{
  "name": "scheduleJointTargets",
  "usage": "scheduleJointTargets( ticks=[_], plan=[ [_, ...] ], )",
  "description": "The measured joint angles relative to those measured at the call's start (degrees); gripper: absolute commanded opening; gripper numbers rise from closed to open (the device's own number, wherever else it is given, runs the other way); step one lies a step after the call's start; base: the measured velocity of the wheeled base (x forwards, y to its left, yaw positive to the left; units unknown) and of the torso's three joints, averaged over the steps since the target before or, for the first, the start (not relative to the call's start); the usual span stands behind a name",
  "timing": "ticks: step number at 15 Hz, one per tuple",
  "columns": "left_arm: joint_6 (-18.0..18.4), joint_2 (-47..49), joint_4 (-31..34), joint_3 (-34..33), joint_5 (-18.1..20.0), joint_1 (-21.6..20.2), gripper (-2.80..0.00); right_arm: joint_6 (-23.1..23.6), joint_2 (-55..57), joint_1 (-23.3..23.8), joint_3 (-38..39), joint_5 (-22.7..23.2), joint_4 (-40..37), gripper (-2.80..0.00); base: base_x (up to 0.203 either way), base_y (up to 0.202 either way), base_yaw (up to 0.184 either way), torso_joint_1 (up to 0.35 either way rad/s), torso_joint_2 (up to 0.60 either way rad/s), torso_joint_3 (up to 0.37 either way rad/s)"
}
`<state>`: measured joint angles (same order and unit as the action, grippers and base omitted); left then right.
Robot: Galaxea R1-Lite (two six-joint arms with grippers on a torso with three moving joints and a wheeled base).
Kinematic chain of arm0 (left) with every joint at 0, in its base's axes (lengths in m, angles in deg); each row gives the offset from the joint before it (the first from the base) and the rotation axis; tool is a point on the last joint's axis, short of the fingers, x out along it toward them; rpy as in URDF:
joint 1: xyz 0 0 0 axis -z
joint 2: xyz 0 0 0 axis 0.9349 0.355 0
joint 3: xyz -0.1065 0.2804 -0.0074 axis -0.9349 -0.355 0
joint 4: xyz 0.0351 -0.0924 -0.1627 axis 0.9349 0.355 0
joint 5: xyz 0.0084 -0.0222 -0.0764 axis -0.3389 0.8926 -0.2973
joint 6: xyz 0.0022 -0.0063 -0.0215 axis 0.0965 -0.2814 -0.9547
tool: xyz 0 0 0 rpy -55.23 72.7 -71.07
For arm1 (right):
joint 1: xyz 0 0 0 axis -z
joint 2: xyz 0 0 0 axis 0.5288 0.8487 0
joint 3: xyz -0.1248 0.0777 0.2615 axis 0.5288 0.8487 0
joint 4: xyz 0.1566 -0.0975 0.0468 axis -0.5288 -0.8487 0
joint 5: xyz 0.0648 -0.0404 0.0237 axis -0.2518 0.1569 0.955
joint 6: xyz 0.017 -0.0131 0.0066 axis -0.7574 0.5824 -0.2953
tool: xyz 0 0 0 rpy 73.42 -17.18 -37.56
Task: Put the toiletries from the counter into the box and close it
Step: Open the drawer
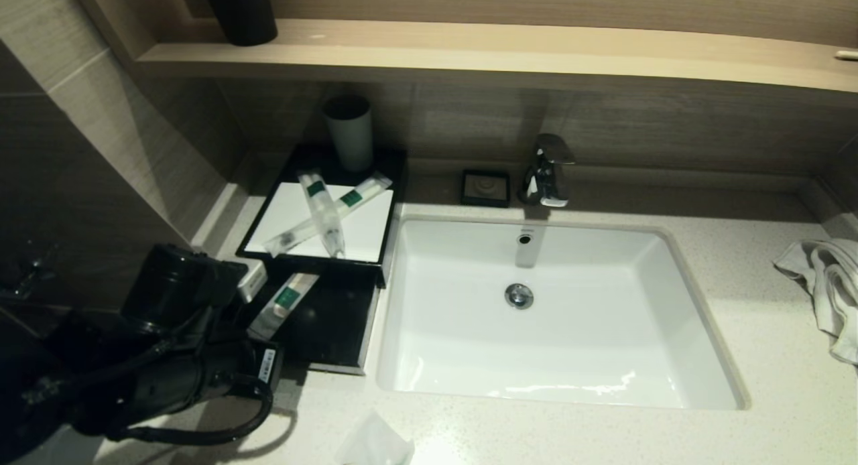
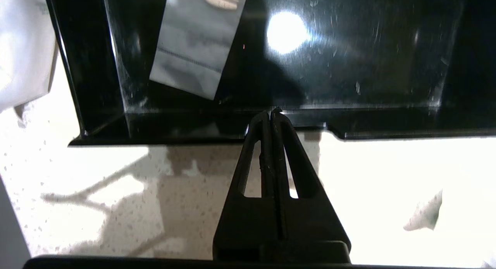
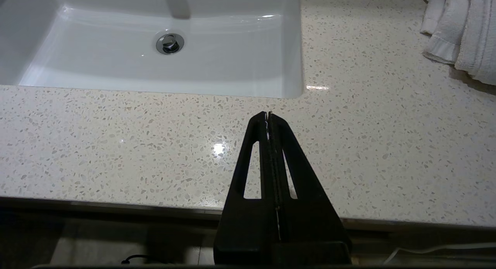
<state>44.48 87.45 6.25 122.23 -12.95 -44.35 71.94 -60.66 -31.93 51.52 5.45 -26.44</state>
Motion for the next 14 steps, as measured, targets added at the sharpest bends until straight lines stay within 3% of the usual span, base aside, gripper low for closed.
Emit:
scheduleJointTargets(
  ticks=[9, 14],
  plan=[
    [1.4, -1.7, 3.3, 0.3, 0.2, 0.0, -2.80, 0.0, 0.0, 0.0, 0.0, 0.0, 0.0, -2.80, 0.000, 0.000, 0.000, 0.000, 0.00, 0.000],
    [1.2, -5.7, 6.2, 2.5, 3.7, 0.0, -2.80, 0.0, 0.0, 0.0, 0.0, 0.0, 0.0, -2.80, 0.000, 0.000, 0.000, 0.000, 0.00, 0.000]
  ],
)
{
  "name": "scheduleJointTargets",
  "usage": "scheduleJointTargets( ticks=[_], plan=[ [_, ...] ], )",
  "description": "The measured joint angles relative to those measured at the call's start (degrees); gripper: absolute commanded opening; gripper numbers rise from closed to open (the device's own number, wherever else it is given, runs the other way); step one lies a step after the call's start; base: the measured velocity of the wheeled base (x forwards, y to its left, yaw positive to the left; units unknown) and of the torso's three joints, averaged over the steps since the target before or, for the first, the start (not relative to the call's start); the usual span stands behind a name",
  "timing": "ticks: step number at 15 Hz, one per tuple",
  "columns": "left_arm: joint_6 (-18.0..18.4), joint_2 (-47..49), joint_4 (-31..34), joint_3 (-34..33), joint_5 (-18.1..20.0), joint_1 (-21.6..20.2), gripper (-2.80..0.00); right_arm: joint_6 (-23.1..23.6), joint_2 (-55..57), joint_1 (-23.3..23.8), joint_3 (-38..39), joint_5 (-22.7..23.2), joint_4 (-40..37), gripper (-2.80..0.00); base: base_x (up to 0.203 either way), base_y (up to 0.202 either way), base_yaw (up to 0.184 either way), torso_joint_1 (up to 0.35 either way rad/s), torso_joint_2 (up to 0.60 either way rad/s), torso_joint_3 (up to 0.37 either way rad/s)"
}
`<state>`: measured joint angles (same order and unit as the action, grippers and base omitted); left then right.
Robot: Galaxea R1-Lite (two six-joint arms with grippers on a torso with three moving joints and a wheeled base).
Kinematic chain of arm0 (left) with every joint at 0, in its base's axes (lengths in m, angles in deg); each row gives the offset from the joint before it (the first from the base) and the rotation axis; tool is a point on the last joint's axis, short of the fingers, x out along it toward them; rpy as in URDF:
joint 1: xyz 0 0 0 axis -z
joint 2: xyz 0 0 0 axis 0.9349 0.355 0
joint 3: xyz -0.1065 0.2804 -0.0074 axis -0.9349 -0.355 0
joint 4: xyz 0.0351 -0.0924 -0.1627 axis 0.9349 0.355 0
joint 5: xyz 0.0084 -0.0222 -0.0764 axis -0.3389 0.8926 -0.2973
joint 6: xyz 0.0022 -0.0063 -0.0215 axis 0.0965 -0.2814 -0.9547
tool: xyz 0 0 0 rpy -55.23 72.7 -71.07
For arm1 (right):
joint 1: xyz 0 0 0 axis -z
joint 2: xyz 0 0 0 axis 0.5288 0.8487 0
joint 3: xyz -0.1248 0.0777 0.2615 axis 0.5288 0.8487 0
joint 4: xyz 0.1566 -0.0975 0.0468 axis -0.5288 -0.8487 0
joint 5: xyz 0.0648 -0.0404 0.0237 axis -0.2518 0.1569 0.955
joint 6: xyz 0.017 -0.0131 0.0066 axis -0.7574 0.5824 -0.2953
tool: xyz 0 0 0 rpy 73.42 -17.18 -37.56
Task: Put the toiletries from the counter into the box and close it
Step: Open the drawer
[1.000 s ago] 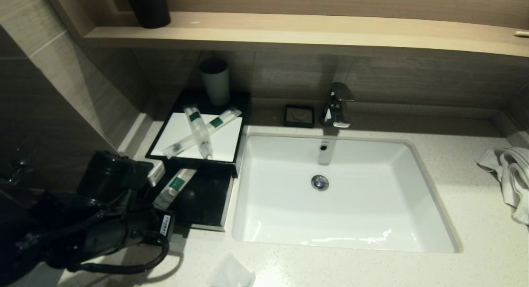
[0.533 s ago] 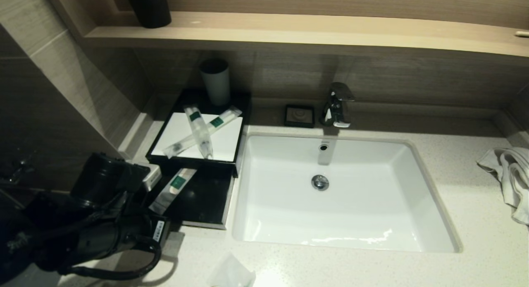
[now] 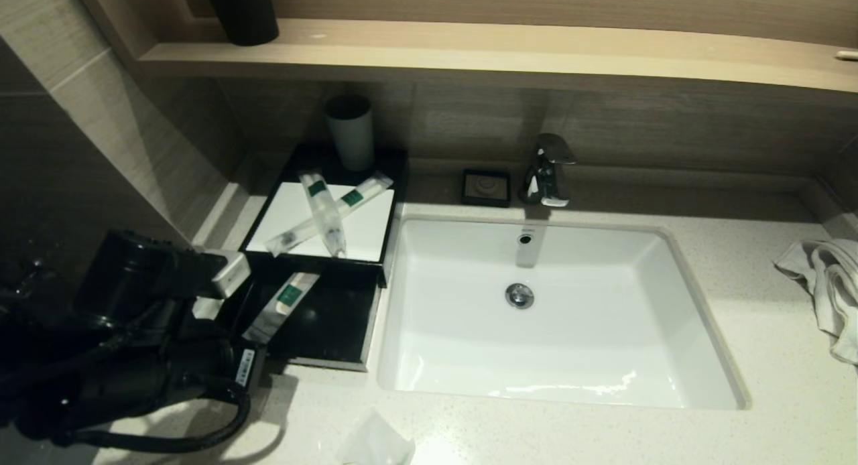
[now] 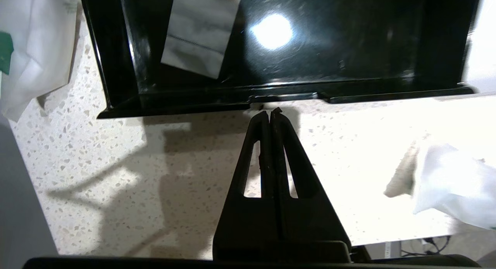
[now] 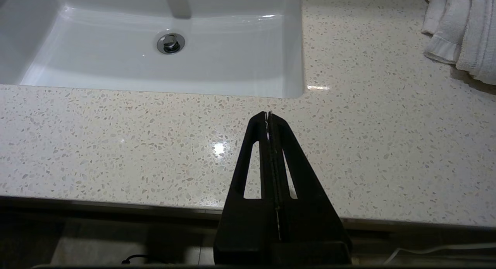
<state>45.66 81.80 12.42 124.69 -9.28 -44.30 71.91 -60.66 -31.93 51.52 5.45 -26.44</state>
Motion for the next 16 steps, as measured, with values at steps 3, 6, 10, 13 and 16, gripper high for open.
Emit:
scheduleJointTargets(
  ticks=[3, 6, 10, 13, 16],
  plan=[
    [-0.6, -0.9, 0.1, 2.1, 0.9, -0.1, -2.80, 0.0, 0.0, 0.0, 0.0, 0.0, 0.0, -2.80, 0.000, 0.000, 0.000, 0.000, 0.00, 0.000],
    [-0.7, -0.4, -0.1, 3.1, 0.9, -0.1, -2.80, 0.0, 0.0, 0.0, 0.0, 0.0, 0.0, -2.80, 0.000, 0.000, 0.000, 0.000, 0.00, 0.000],
    [-1.0, 2.5, -0.4, 4.3, 0.8, -0.2, -2.80, 0.1, 0.0, 0.0, 0.0, 0.0, 0.0, -2.80, 0.000, 0.000, 0.000, 0.000, 0.00, 0.000],
    [-1.2, 5.0, -0.4, 5.4, 0.5, -0.7, -2.80, 0.0, 0.0, 0.0, 0.0, 0.0, 0.0, -2.80, 0.000, 0.000, 0.000, 0.000, 0.00, 0.000],
    [-1.3, 7.2, -0.1, 6.1, 0.3, -1.7, -2.80, 0.0, 0.0, 0.0, 0.0, 0.0, 0.0, -2.80, 0.000, 0.000, 0.000, 0.000, 0.00, 0.000]
  ],
)
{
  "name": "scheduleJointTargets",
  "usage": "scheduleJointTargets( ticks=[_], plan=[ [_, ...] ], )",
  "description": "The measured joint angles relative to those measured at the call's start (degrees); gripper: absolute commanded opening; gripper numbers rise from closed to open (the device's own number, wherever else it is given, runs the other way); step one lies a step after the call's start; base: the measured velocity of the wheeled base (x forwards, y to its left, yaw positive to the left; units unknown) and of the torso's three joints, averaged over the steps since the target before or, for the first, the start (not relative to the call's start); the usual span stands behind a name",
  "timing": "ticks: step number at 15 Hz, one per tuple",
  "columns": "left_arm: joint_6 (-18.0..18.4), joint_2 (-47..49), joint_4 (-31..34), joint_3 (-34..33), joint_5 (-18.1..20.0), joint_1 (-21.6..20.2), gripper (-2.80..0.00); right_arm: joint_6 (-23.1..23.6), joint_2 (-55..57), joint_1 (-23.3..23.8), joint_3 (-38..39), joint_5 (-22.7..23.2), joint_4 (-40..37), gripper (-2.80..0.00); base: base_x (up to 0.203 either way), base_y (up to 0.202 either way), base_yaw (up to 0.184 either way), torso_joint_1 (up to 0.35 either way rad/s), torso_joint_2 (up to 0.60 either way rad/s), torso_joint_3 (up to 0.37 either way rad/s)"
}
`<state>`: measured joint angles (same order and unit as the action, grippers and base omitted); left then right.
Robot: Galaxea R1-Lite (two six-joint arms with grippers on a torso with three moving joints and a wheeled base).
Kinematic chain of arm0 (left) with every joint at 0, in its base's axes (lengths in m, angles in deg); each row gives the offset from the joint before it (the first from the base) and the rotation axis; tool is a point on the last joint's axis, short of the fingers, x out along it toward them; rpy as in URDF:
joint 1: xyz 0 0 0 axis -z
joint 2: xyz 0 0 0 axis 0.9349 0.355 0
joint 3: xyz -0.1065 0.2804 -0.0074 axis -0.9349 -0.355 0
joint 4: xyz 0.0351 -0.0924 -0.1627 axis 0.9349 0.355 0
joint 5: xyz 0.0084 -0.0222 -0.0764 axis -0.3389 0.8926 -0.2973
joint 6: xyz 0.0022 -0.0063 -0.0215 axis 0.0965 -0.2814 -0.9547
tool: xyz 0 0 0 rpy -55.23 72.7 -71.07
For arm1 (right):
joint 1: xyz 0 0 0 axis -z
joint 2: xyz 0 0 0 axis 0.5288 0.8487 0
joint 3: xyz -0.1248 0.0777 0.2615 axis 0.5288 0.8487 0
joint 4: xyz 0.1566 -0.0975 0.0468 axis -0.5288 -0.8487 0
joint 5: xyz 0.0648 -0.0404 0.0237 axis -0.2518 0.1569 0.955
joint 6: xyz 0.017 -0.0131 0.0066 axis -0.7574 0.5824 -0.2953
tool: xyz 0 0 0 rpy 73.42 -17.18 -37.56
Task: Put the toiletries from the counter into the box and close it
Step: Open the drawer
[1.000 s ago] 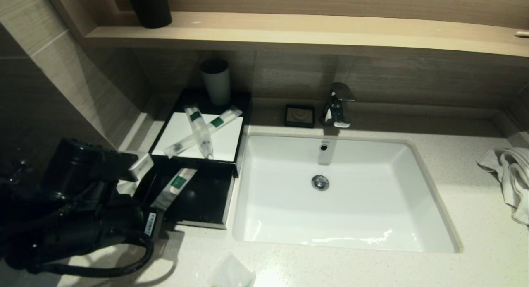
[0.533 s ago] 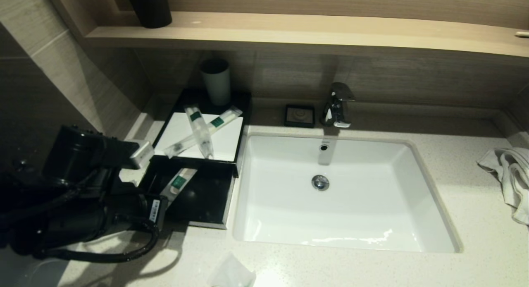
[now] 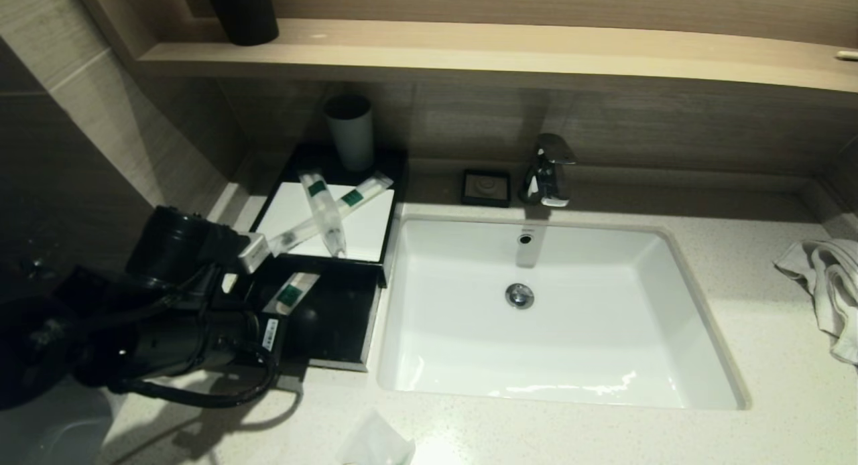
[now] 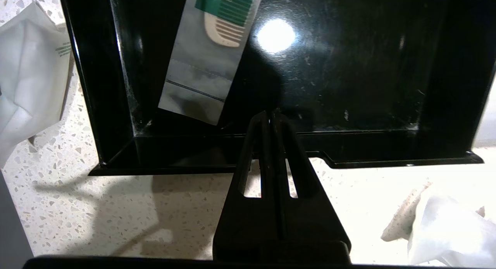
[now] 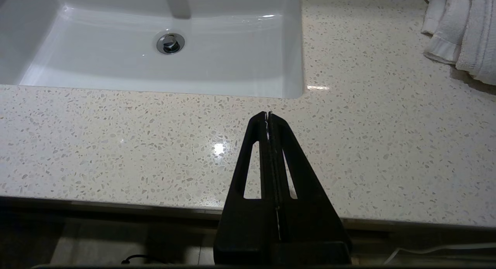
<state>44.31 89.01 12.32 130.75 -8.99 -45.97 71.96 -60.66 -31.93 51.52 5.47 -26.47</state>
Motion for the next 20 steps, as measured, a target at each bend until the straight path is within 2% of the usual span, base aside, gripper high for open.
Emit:
scheduleJointTargets(
  ticks=[16, 20],
  plan=[
    [0.4, 0.4, 6.6, -1.1, -0.2, -0.8, -2.80, 0.0, 0.0, 0.0, 0.0, 0.0, 0.0, -2.80, 0.000, 0.000, 0.000, 0.000, 0.00, 0.000],
    [0.1, -0.5, 6.3, -0.9, -0.1, -0.9, -2.80, 0.0, 0.0, 0.0, 0.0, 0.0, 0.0, -2.80, 0.000, 0.000, 0.000, 0.000, 0.00, 0.000]
  ],
)
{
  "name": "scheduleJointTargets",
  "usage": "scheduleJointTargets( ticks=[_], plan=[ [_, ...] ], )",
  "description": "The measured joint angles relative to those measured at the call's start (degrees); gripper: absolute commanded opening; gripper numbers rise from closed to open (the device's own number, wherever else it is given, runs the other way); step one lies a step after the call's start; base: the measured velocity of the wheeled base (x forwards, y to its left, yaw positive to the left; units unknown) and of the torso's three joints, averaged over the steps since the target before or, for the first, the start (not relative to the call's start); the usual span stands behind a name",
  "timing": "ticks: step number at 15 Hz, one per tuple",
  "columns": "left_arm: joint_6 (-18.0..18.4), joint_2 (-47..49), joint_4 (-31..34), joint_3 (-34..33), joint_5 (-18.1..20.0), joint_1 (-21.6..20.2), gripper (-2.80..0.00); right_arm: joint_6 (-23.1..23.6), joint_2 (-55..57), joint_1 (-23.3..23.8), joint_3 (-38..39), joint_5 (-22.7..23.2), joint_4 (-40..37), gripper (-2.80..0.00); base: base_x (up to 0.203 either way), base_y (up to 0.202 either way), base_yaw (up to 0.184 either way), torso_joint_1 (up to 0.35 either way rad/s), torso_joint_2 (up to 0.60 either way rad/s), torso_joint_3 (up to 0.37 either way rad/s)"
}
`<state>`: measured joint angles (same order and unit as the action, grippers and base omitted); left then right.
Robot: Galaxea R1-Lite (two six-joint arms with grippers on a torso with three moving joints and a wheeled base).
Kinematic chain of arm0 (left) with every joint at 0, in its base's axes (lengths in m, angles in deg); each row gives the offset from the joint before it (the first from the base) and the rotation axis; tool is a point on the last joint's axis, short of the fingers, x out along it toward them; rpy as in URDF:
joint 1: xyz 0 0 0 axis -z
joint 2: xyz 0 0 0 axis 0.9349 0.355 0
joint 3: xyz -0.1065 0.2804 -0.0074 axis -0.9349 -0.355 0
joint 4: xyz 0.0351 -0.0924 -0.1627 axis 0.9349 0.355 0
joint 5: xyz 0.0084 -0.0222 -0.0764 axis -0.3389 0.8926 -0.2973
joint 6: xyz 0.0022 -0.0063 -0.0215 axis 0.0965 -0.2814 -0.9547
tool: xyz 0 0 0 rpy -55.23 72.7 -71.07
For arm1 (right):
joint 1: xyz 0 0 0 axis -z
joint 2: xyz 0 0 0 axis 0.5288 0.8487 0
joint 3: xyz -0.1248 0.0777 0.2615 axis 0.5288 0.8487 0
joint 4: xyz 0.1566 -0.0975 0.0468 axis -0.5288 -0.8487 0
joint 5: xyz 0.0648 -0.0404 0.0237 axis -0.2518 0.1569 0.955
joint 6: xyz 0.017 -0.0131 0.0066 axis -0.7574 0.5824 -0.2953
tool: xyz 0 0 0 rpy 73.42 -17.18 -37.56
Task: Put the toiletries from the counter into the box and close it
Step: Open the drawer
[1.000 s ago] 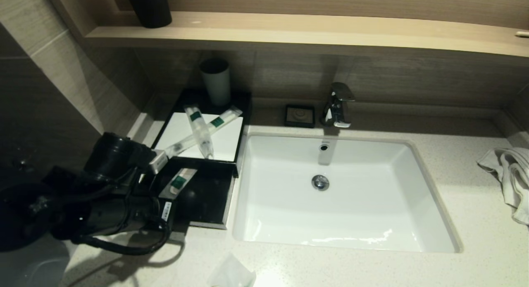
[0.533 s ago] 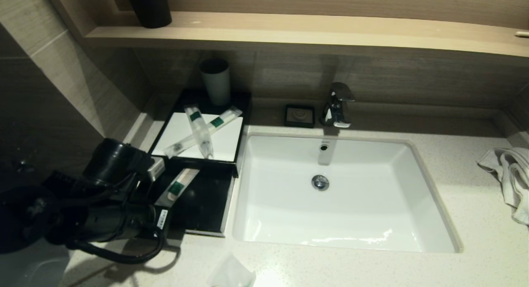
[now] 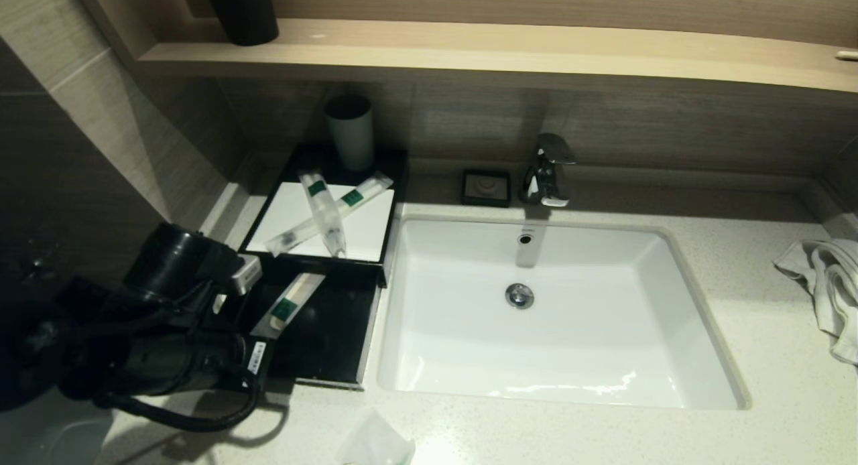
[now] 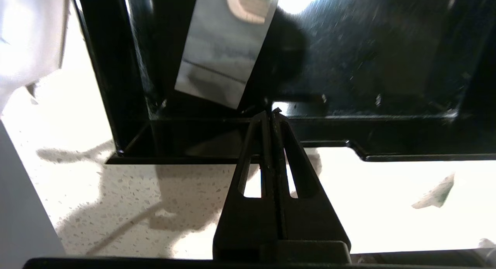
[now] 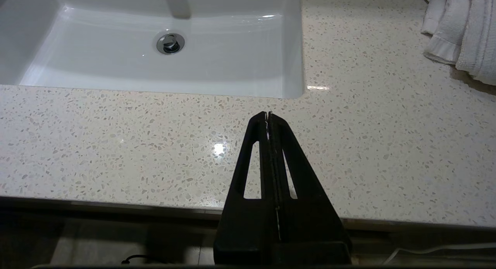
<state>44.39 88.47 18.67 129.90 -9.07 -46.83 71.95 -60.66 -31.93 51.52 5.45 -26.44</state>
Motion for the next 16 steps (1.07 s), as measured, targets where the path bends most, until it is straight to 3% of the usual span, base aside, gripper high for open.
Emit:
scheduleJointTargets(
  ticks=[8, 16],
  plan=[
    [-0.9, -3.8, -2.0, 2.2, 0.1, -1.6, -2.80, 0.0, 0.0, 0.0, 0.0, 0.0, 0.0, -2.80, 0.000, 0.000, 0.000, 0.000, 0.00, 0.000],
    [3.3, -2.8, -3.3, 10.9, 0.2, -10.4, -2.80, -0.1, 0.0, 0.0, 0.0, 0.0, 0.0, -2.80, 0.000, 0.000, 0.000, 0.000, 0.00, 0.000]
  ],
)
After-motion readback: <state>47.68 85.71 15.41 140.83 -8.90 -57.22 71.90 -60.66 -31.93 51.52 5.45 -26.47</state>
